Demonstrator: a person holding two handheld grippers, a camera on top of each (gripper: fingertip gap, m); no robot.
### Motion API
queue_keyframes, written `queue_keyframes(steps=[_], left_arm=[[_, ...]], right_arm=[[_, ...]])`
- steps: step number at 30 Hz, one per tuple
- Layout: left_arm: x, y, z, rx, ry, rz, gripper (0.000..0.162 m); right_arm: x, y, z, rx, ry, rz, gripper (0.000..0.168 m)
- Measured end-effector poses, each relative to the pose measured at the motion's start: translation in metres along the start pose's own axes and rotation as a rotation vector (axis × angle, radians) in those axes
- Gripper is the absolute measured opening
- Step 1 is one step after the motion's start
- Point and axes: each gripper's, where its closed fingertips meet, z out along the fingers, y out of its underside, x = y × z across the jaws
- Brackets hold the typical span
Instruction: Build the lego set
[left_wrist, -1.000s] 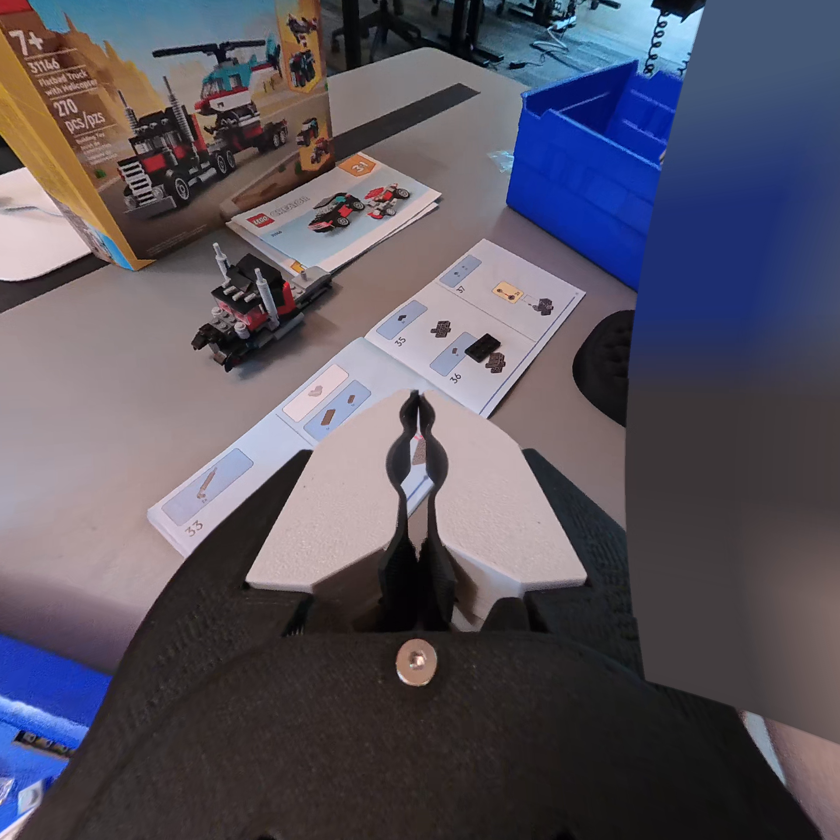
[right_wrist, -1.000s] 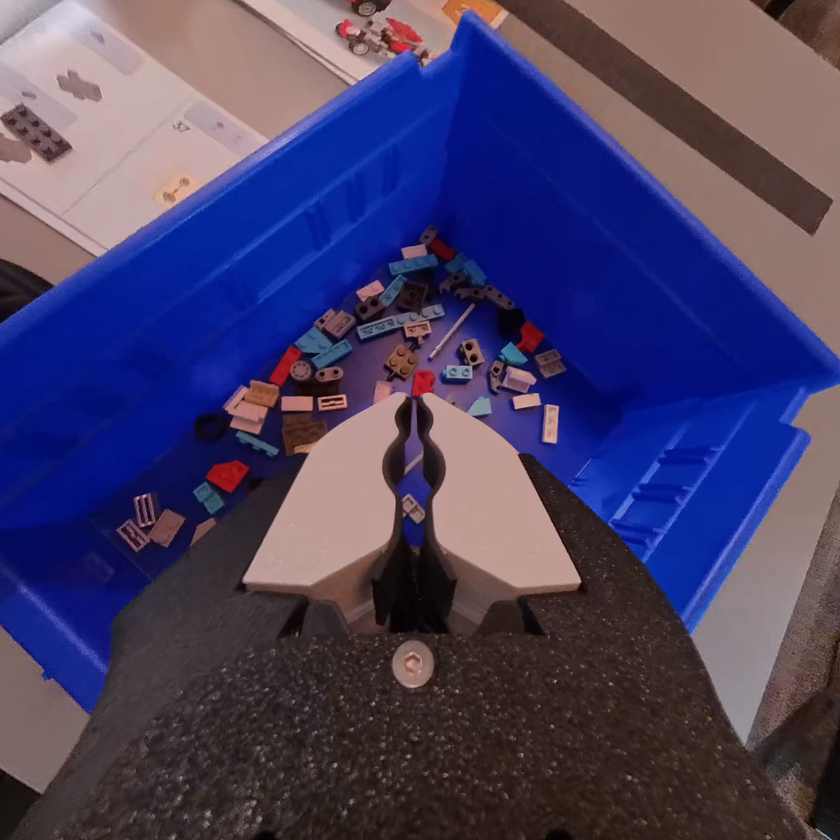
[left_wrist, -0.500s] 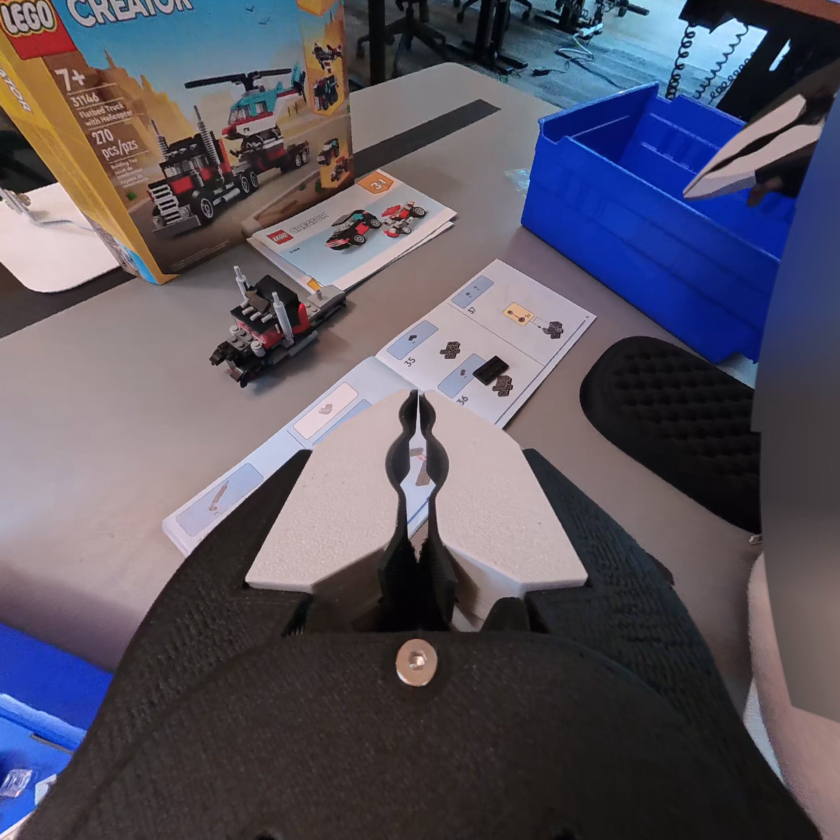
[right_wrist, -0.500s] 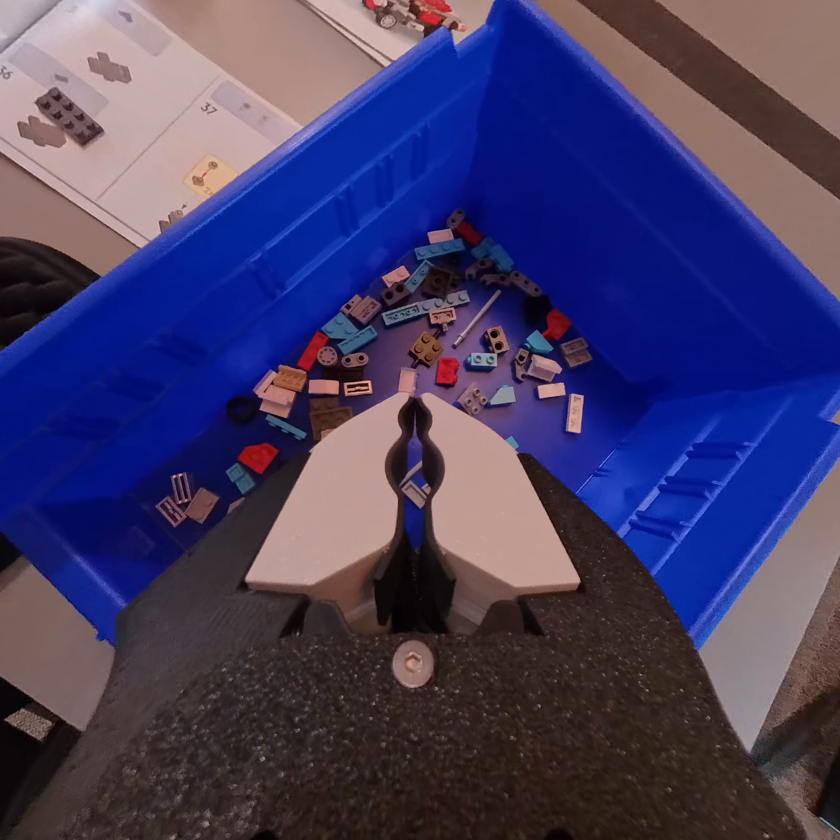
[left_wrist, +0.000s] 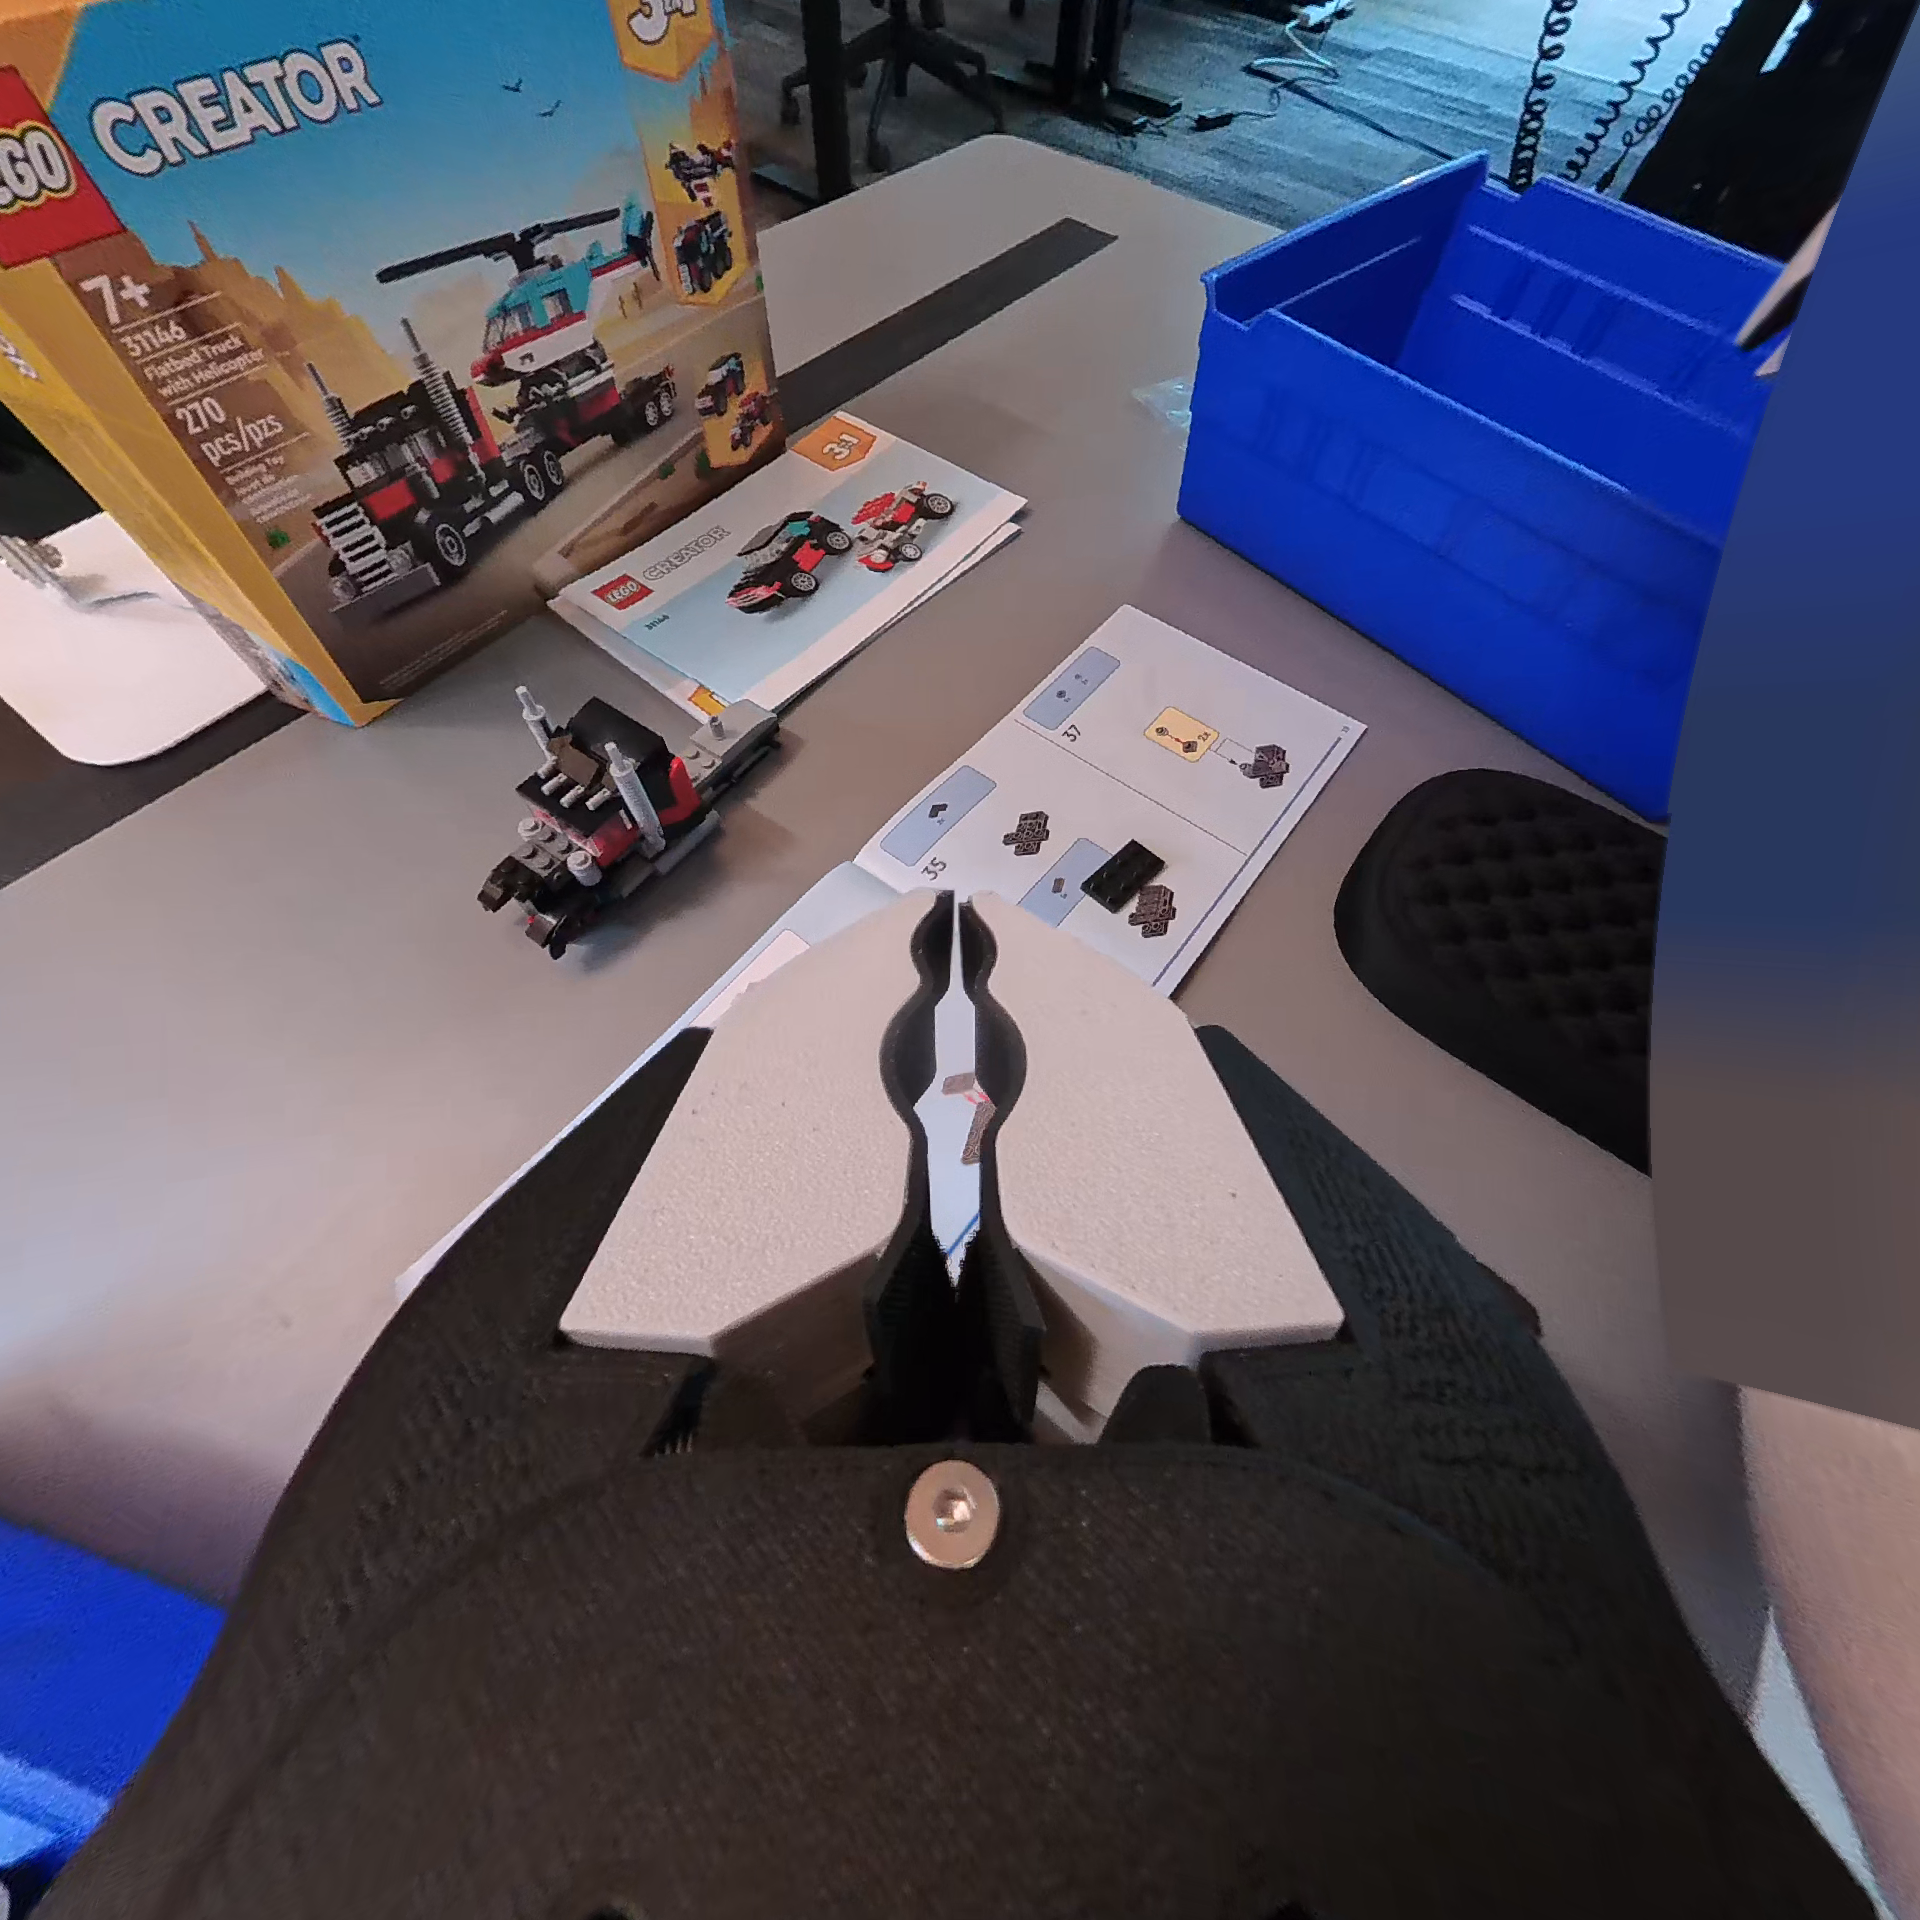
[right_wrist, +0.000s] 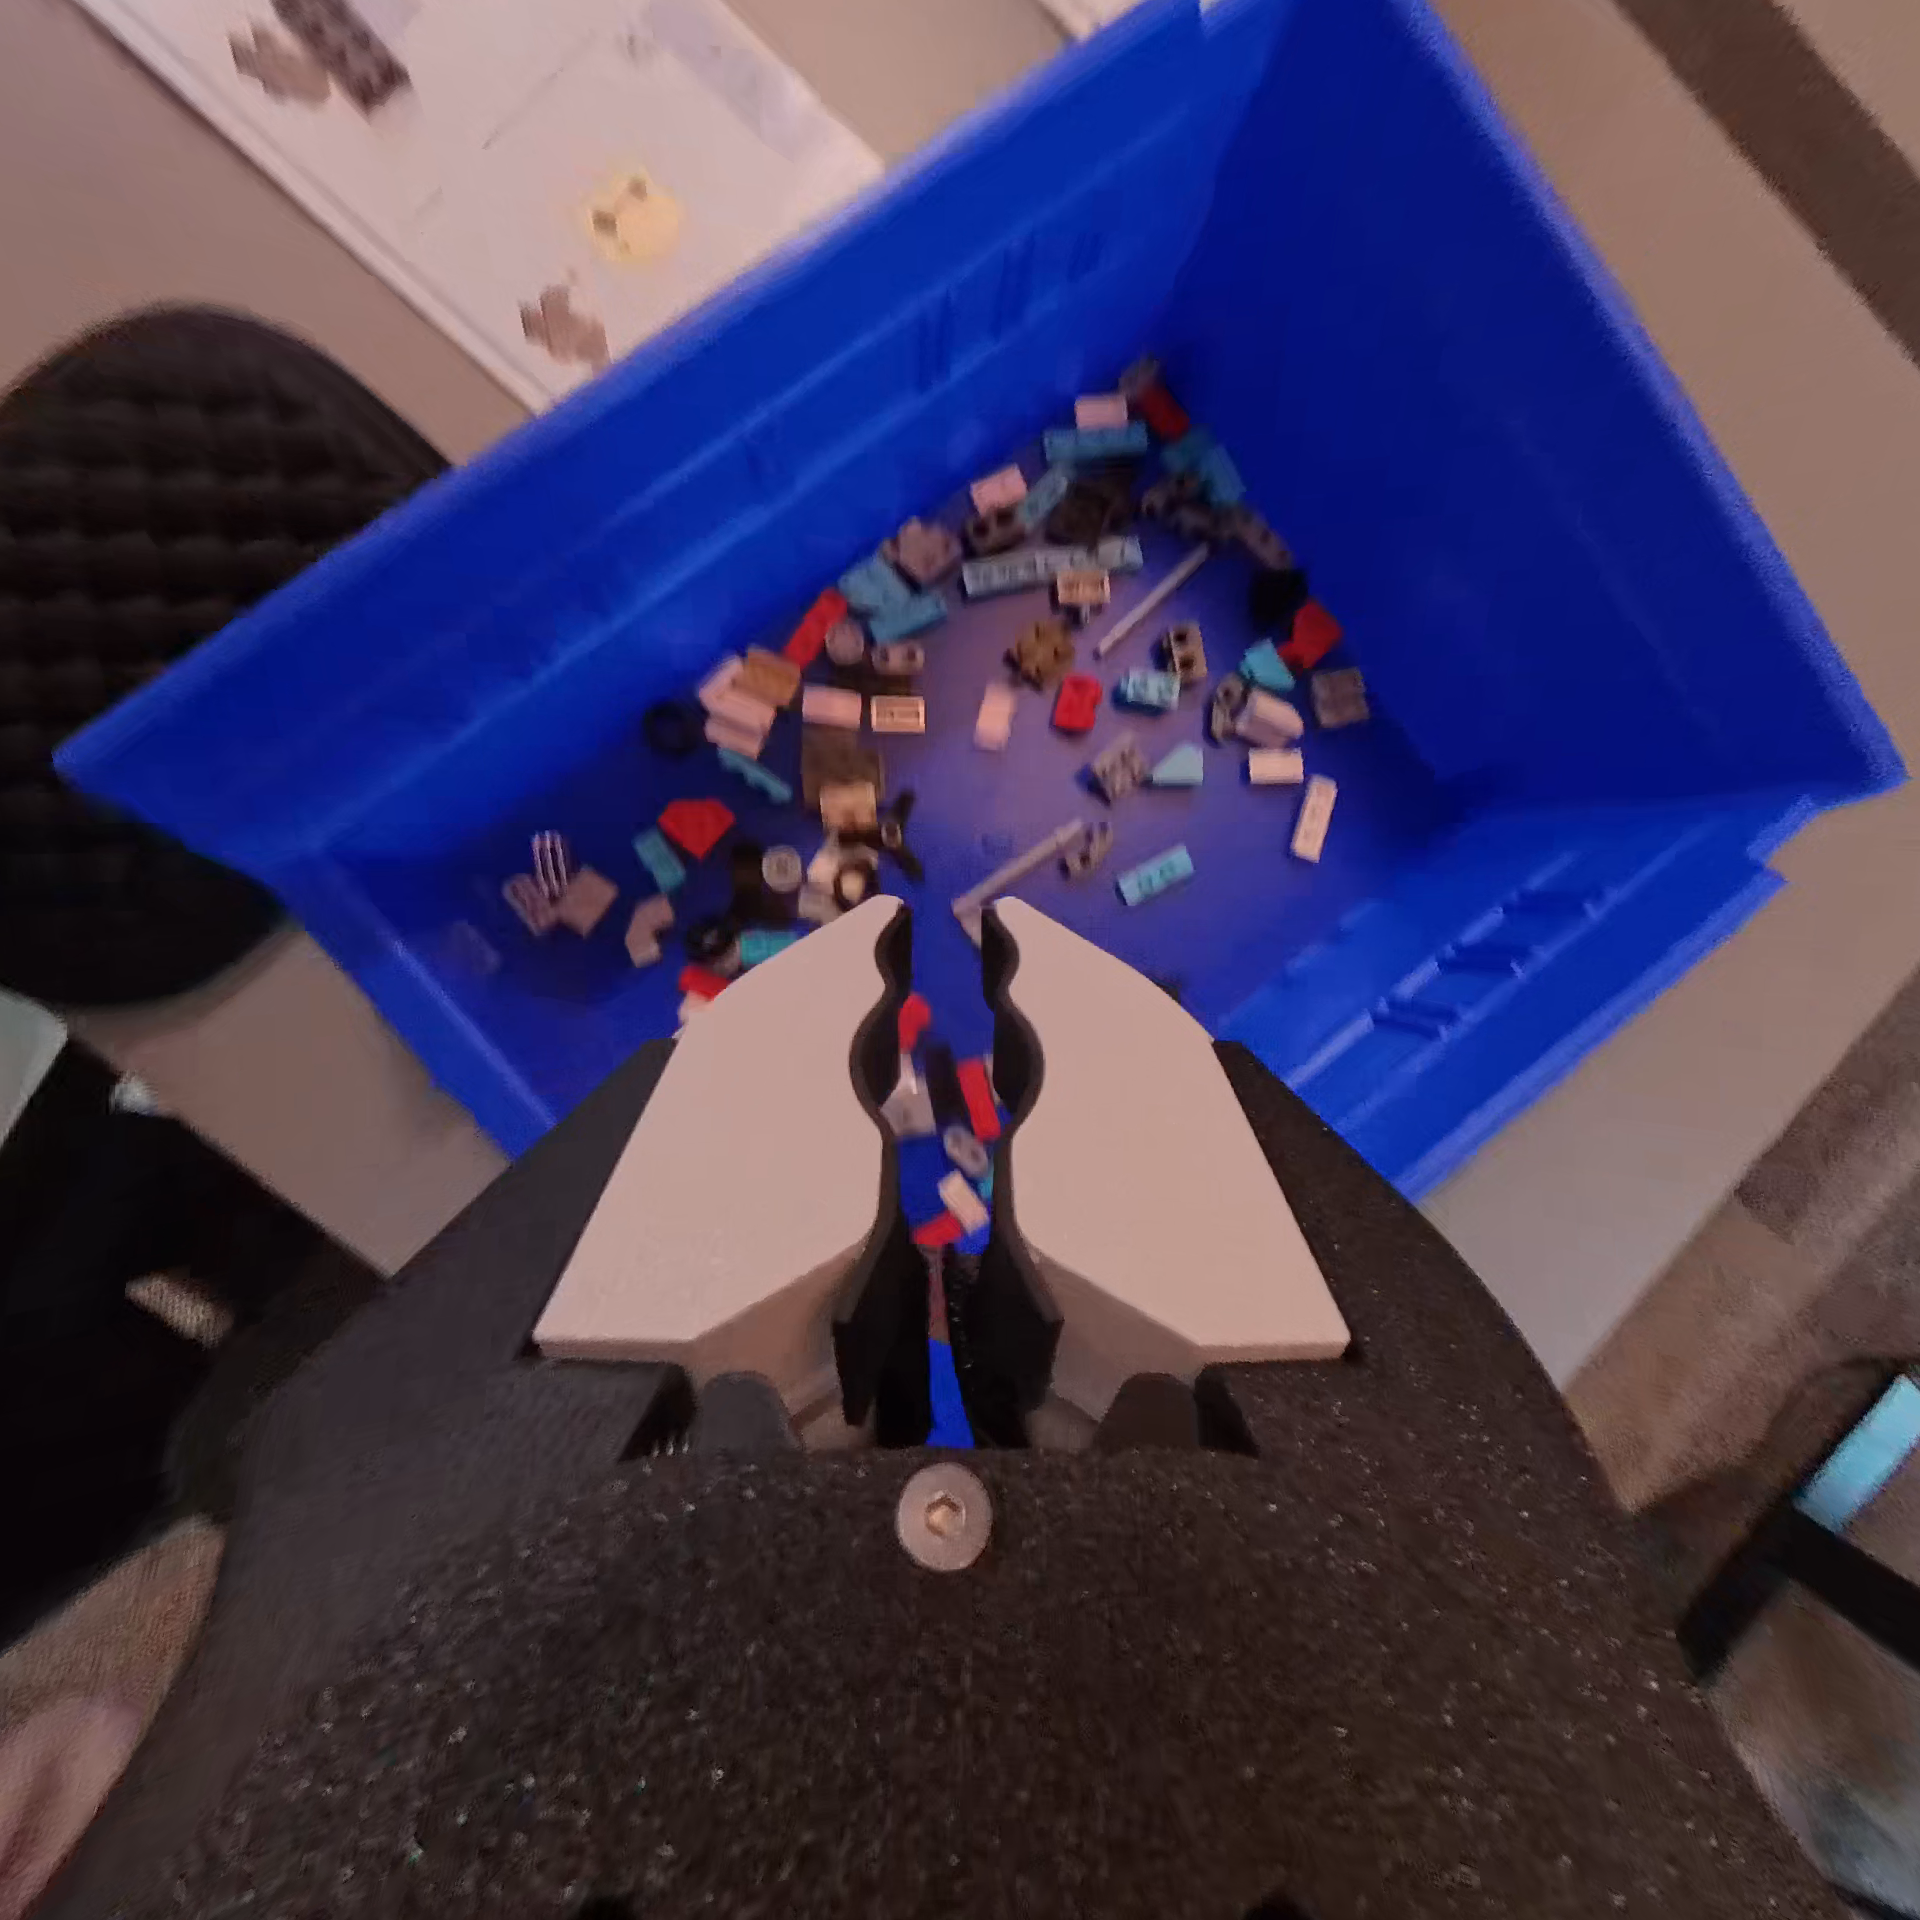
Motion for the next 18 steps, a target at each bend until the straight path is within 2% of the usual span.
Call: queue_keyframes(steps=[6,10,14,16,18], left_arm=[[-0.001,0.005,0.007,-0.009,0.025,-0.004,0.002],[0.000,0.005,0.008,-0.011,0.033,0.018,0.002],[0.001,0.005,0.006,-0.005,0.033,0.028,0.002],[0.001,0.004,0.005,0.001,0.031,0.032,0.002],[0.001,0.003,0.002,0.013,0.035,0.032,0.002]], right_arm=[[0.003,0.049,-0.024,-0.239,-0.022,0.022,0.017],[-0.007,0.058,-0.024,-0.271,-0.014,0.072,0.021],[-0.029,0.064,-0.001,-0.356,-0.017,0.064,0.021],[-0.033,0.070,0.018,-0.425,0.023,-0.004,0.018],[-0.041,0.073,0.034,-0.456,-0.008,-0.044,0.017]])
